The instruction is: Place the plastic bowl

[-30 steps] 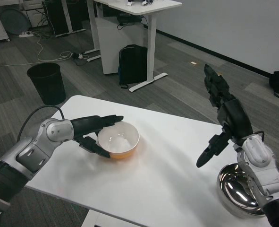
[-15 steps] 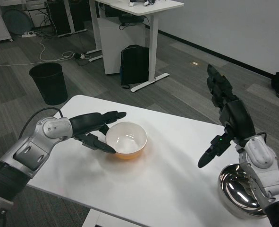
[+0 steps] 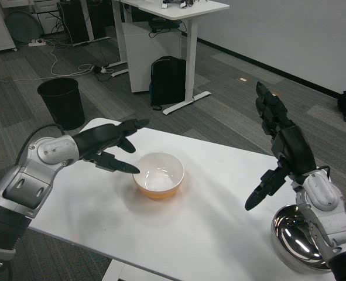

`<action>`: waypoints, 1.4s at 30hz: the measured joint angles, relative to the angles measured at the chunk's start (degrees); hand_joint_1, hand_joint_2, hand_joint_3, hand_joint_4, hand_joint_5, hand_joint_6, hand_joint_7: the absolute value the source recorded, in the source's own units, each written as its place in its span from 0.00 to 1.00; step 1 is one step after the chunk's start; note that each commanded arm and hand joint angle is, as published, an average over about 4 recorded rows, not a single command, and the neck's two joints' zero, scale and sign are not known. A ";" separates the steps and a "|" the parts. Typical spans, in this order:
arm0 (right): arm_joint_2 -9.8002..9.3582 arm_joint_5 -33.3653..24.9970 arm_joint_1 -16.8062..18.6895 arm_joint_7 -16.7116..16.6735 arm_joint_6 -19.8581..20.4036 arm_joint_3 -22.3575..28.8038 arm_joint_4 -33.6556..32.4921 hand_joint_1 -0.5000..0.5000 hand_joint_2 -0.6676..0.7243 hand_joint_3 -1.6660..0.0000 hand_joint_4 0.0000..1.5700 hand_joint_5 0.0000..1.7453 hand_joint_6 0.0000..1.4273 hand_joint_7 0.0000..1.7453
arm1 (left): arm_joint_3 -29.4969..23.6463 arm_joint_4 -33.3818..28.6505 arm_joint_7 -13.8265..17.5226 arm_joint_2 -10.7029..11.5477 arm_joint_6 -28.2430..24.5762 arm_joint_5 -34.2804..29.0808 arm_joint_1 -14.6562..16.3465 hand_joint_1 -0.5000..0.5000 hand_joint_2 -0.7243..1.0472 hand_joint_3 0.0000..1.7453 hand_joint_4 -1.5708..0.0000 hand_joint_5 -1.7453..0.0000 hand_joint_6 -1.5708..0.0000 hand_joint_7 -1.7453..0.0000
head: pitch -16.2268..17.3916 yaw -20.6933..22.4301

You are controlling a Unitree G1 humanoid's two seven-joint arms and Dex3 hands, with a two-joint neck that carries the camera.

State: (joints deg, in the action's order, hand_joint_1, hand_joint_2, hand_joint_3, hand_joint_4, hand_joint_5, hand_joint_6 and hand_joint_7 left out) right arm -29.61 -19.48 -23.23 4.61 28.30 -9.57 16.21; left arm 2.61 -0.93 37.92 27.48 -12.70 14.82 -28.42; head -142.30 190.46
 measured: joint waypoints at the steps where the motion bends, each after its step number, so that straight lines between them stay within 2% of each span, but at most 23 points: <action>1: 0.00 -0.03 0.00 0.00 0.08 0.00 0.01 0.08 0.77 1.00 0.00 0.00 0.00 0.00 | -1.48 -0.88 -0.01 -0.27 -0.01 -0.07 0.04 0.00 0.95 0.01 1.00 0.35 1.00 1.00 | -0.27 -0.11; 6: 0.00 -0.33 0.00 0.00 0.83 -0.01 0.01 0.07 0.77 1.00 0.00 0.00 0.00 0.00 | -7.29 -3.73 -0.18 -2.07 0.56 -2.86 0.08 0.00 0.95 0.00 1.00 0.35 1.00 1.00 | -1.80 -1.07; 8: 0.00 -0.60 0.00 -0.02 1.16 -0.01 0.01 0.06 0.77 1.00 0.00 0.00 0.00 0.00 | -9.16 -4.34 -0.48 -2.79 1.64 -5.07 0.18 0.00 0.98 0.00 1.00 0.38 1.00 1.00 | -2.48 -1.42; 10: 0.01 -0.90 0.00 -0.07 1.66 -0.01 0.02 0.06 0.77 1.00 0.00 0.00 0.00 0.00 | -11.40 -5.21 -1.25 -3.61 3.26 -7.83 0.23 0.00 1.00 0.00 1.00 0.41 1.00 1.00 | -3.40 -1.84; 15: 0.01 -1.18 -0.01 -0.49 3.03 -0.02 0.06 0.06 0.77 1.00 0.00 0.00 0.00 0.00 | -14.92 -7.47 -4.33 -4.88 8.45 -17.17 0.23 0.00 1.00 0.03 1.00 0.38 1.00 1.00 | -6.23 -3.73; 17: 0.02 -1.20 -0.02 -0.81 3.50 -0.02 0.20 0.07 0.77 1.00 0.00 0.00 0.00 0.00 | -15.13 -7.69 -5.80 -5.00 10.79 -20.55 0.23 0.00 1.00 0.00 1.00 0.37 1.00 1.00 | -7.15 -4.53; 20: 0.03 -1.23 -0.04 -1.25 4.21 -0.02 0.54 0.05 0.77 1.00 0.00 0.00 0.00 0.00 | -15.00 -7.33 -9.07 -5.23 15.36 -24.78 0.26 0.00 1.00 0.00 1.00 0.41 1.00 1.00 | -7.99 -5.23; 24: 0.05 -1.34 -0.07 -1.82 4.97 -0.04 1.02 0.04 0.77 1.00 0.00 0.00 0.00 0.00 | -13.44 -5.26 -13.07 -6.10 21.26 -32.05 0.31 0.00 1.00 0.01 1.00 0.41 1.00 1.00 | -8.83 -5.95; 28: 0.06 -1.68 -0.19 -2.61 6.34 -0.14 1.38 0.04 0.80 1.00 0.00 0.00 0.00 0.00 | -12.17 -3.64 -13.54 -6.55 22.20 -36.93 0.43 0.00 0.96 0.00 1.00 0.44 1.00 1.00 | -9.53 -6.68; 32: 0.06 -2.24 -0.46 -3.44 7.80 -0.17 1.63 0.05 0.80 1.00 0.00 0.00 0.00 0.00 | -11.05 -3.06 -13.63 -6.74 22.58 -40.29 0.51 0.00 0.95 0.00 1.00 0.43 1.00 1.00 | -10.04 -7.33; 35: 0.06 -2.97 -0.53 -4.15 8.85 -0.20 1.84 0.06 0.81 1.00 0.00 0.00 0.00 0.00 | -10.90 -2.49 -13.64 -6.90 22.66 -40.78 0.60 0.00 0.95 0.00 1.00 0.47 1.00 1.00 | -10.67 -7.57; 42: 0.06 -3.11 -0.54 -4.32 9.01 -0.20 1.88 0.05 0.82 1.00 0.00 0.00 0.00 0.00 | -10.34 -2.10 -13.91 -6.95 22.67 -40.89 0.70 0.00 1.00 0.01 1.00 0.47 1.00 1.00 | -11.86 -8.60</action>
State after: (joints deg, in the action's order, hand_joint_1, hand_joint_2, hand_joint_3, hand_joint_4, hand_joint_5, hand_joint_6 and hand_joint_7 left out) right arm -29.54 -22.59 -23.77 0.29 37.31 -9.77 18.09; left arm -7.73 -3.03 24.01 20.53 9.97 -26.07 -27.72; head -154.15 181.86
